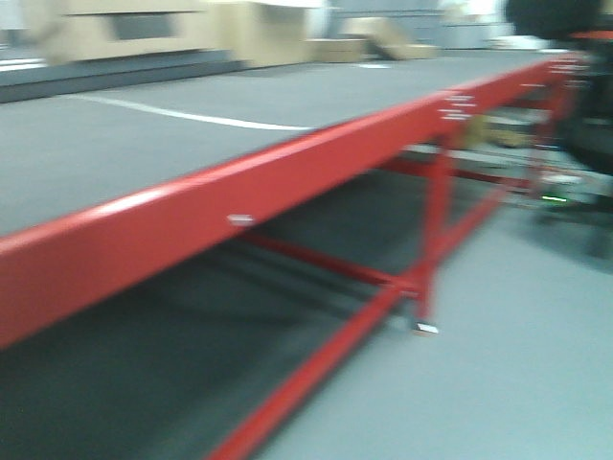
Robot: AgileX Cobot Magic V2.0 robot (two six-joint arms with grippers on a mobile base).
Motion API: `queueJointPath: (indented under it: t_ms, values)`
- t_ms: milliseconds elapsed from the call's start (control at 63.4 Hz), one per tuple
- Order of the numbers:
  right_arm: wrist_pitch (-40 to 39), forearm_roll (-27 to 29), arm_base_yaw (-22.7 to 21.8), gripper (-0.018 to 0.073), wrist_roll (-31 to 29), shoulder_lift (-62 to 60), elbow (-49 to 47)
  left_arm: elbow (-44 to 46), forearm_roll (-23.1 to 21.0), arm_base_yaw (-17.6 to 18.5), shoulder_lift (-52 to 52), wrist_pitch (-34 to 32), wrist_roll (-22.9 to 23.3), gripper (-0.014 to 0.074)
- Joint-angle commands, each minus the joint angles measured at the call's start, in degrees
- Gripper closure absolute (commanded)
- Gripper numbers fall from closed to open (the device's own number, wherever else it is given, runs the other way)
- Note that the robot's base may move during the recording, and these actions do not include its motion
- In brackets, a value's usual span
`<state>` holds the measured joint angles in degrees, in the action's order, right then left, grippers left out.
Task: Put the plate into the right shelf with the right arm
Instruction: 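Drive the base away from the table holding the plate in the right gripper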
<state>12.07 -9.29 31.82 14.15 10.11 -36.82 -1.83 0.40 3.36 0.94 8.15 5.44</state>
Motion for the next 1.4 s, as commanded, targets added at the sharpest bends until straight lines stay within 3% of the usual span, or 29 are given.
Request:
queueJointPath:
  t_ms: [0,1389]
  values:
    - [-5.3,-0.5,0.0,0.0492,0.0,1.0,-1.7,-0.5,0.0,0.1,0.3,-5.1,0.3,0.0643]
    - [-5.3,-0.5,0.0,0.0492,0.0,1.0,-1.7,-0.5,0.0,0.1,0.3,-5.1,0.3,0.0643]
